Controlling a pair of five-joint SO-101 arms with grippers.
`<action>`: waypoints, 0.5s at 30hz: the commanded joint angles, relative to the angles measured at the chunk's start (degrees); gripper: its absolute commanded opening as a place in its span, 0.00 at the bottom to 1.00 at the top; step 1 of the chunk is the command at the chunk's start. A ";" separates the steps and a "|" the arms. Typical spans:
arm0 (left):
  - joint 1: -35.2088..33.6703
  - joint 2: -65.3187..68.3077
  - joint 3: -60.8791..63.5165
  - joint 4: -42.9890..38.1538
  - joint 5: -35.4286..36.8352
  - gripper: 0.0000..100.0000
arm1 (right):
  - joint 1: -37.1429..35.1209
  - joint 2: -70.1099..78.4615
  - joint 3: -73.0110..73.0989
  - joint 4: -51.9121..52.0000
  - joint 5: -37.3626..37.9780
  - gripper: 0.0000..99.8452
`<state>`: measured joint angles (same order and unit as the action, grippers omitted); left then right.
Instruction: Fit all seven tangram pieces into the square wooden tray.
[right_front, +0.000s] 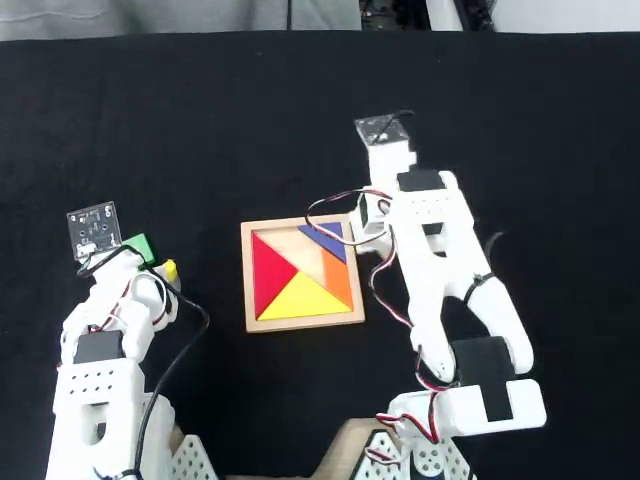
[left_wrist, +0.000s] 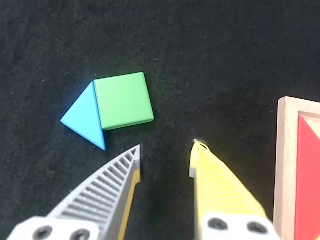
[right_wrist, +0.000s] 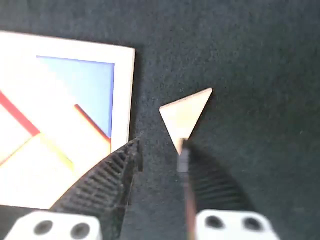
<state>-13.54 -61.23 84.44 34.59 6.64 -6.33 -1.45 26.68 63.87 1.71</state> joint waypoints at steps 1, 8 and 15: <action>0.75 -0.79 -0.22 -1.05 -0.26 0.17 | -0.35 2.33 -4.79 -0.88 -4.84 0.22; 0.75 -0.79 -0.22 -0.97 -0.26 0.17 | -0.44 12.97 -14.90 3.16 -10.37 0.23; 0.75 -0.79 -0.22 -0.97 -0.26 0.17 | -0.35 22.46 -23.08 6.68 -14.59 0.23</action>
<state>-13.54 -61.23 84.44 34.59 6.64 -6.33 19.91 8.13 69.41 -11.65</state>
